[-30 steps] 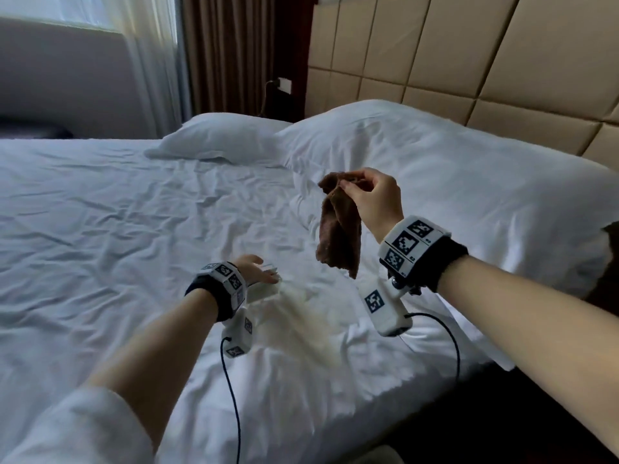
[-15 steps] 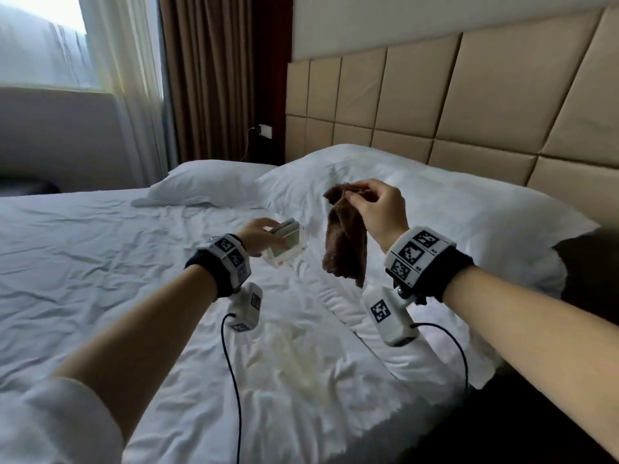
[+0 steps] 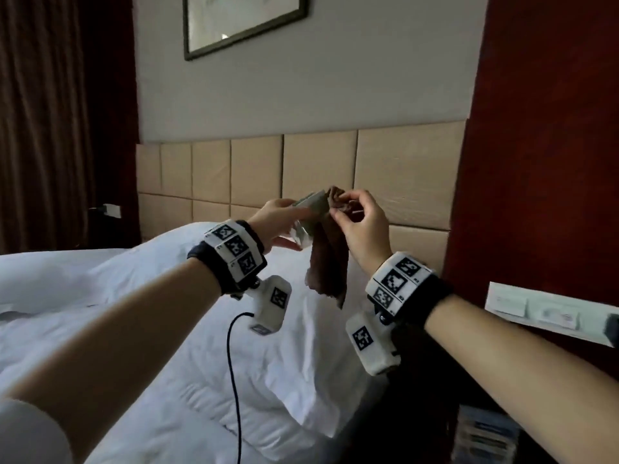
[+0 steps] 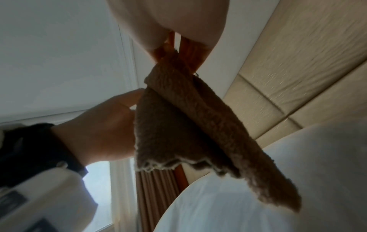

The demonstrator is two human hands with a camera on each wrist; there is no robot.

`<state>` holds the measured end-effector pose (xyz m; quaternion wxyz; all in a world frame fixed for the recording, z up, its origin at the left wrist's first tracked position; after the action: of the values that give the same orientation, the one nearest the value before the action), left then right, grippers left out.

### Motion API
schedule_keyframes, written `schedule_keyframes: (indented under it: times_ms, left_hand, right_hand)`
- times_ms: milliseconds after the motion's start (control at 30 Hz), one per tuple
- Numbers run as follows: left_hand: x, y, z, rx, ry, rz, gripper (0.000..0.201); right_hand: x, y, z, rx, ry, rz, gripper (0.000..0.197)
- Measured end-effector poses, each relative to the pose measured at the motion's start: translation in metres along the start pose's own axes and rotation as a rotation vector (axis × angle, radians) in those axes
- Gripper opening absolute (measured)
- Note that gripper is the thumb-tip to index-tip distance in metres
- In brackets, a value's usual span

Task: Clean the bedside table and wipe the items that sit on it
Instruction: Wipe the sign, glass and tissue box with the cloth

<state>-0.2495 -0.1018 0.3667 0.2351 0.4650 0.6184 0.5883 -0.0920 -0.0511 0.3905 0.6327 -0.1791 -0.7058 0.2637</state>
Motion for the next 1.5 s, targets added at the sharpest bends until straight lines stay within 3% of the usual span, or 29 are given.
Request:
schedule_keyframes:
  times_ms: [67,133,300,400,733,800,900,1033,1167,1233,1367,1500]
  left_hand:
    - [0.006,0.011,0.044,-0.039,-0.093,0.018,0.019]
    - [0.011,0.018,0.083,-0.061,-0.177,0.026,0.021]
    - [0.015,0.036,0.163,-0.07,-0.299,0.069,0.007]
    - [0.015,0.047,0.2,-0.076,-0.371,0.099,0.017]
    - [0.012,0.067,0.254,-0.07,-0.529,0.201,0.032]
    - [0.012,0.068,0.256,-0.096,-0.552,0.198,0.028]
    - [0.013,0.07,0.261,-0.17,-0.592,0.188,0.024]
    - [0.021,0.072,0.264,-0.278,-0.547,0.187,0.042]
    - [0.018,0.075,0.273,-0.306,-0.609,0.221,0.012]
    - [0.015,0.076,0.276,-0.295,-0.667,0.24,0.008]
    - [0.007,0.076,0.28,-0.314,-0.77,0.267,0.016]
    - [0.008,0.073,0.282,-0.327,-0.805,0.269,0.042]
  right_hand:
    - [0.006,0.009,-0.034,-0.084,0.032,-0.013,0.021]
    - [0.01,0.02,-0.067,-0.156,0.077,0.003,0.021]
    - [0.009,0.036,-0.136,-0.279,0.164,0.034,0.017]
    - [0.007,0.038,-0.165,-0.324,0.205,0.022,0.016]
    - [0.027,0.046,-0.258,-0.418,0.339,0.073,0.019]
    - [0.032,0.057,-0.268,-0.377,0.331,0.133,0.015]
    - [0.034,0.077,-0.266,-0.13,0.205,0.283,0.01]
    - [0.032,0.075,-0.253,0.064,0.098,0.295,0.014]
    - [0.03,0.069,-0.251,0.073,0.126,0.253,0.013]
    - [0.029,0.069,-0.252,0.071,0.129,0.254,0.013]
    - [0.028,0.076,-0.256,0.053,0.141,0.319,0.011]
    - [0.024,0.087,-0.254,0.07,0.151,0.371,0.007]
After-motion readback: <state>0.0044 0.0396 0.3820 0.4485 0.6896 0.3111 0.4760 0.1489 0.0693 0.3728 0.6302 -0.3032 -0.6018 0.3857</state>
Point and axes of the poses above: each hand's wrist, its own x-axis towards the middle knuckle, its own z-axis out of the palm, y = z × x, the point moved 9 cm from there along x, towards the middle knuckle, and after that the axes turned 1 degree about y, right-handed, at the moved point
